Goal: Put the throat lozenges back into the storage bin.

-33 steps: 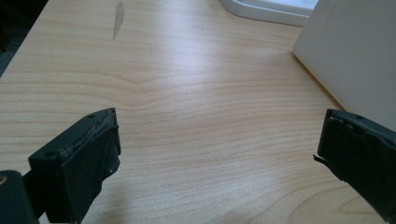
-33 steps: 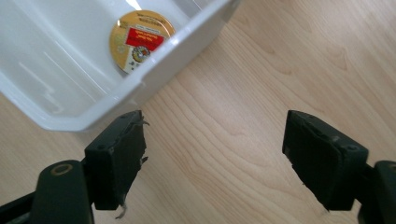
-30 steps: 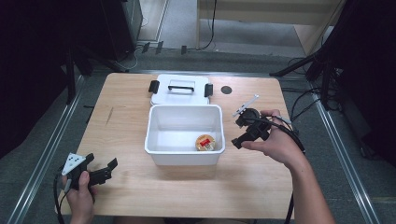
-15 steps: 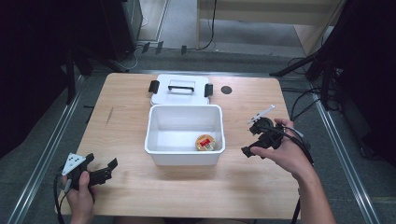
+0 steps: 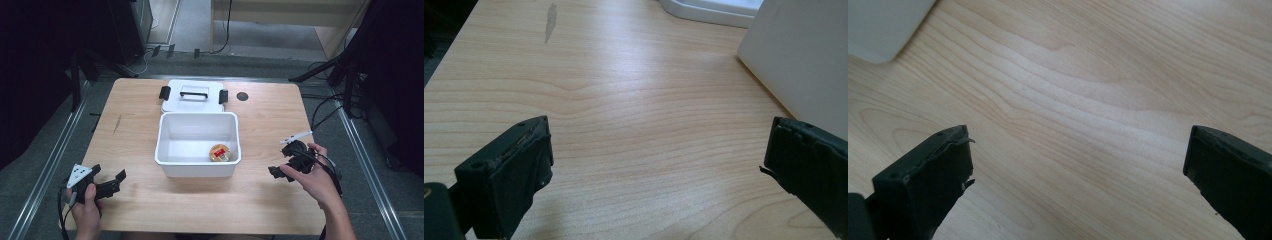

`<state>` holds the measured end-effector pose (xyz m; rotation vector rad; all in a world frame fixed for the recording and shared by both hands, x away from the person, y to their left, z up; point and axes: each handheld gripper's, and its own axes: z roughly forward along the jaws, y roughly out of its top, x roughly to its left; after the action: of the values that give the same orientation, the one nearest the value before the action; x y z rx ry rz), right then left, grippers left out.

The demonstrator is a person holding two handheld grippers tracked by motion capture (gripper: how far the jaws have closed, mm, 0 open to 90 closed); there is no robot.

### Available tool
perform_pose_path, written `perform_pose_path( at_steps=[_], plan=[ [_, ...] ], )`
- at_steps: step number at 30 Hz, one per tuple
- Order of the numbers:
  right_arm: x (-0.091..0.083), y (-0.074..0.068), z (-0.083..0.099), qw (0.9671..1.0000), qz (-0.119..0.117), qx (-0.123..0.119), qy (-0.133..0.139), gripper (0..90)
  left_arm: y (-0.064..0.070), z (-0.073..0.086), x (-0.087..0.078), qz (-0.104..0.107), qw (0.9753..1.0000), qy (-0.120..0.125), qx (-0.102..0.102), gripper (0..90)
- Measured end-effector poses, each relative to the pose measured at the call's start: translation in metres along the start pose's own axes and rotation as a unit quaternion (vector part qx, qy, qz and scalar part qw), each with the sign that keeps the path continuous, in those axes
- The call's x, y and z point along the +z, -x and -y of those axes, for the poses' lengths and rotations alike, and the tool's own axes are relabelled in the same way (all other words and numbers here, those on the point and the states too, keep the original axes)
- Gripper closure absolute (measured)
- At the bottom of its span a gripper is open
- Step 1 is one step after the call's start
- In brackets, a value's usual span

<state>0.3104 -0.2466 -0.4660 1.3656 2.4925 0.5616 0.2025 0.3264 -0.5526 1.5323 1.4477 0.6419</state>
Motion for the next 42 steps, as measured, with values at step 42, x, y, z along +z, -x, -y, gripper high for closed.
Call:
perform_pose_path(
  at_steps=[42],
  plan=[
    [0.014,0.031,0.137,0.9708,0.067,0.106,0.205,0.0,0.001,0.0,0.0,-0.005,1.0,0.0,0.004,0.0]
  ],
)
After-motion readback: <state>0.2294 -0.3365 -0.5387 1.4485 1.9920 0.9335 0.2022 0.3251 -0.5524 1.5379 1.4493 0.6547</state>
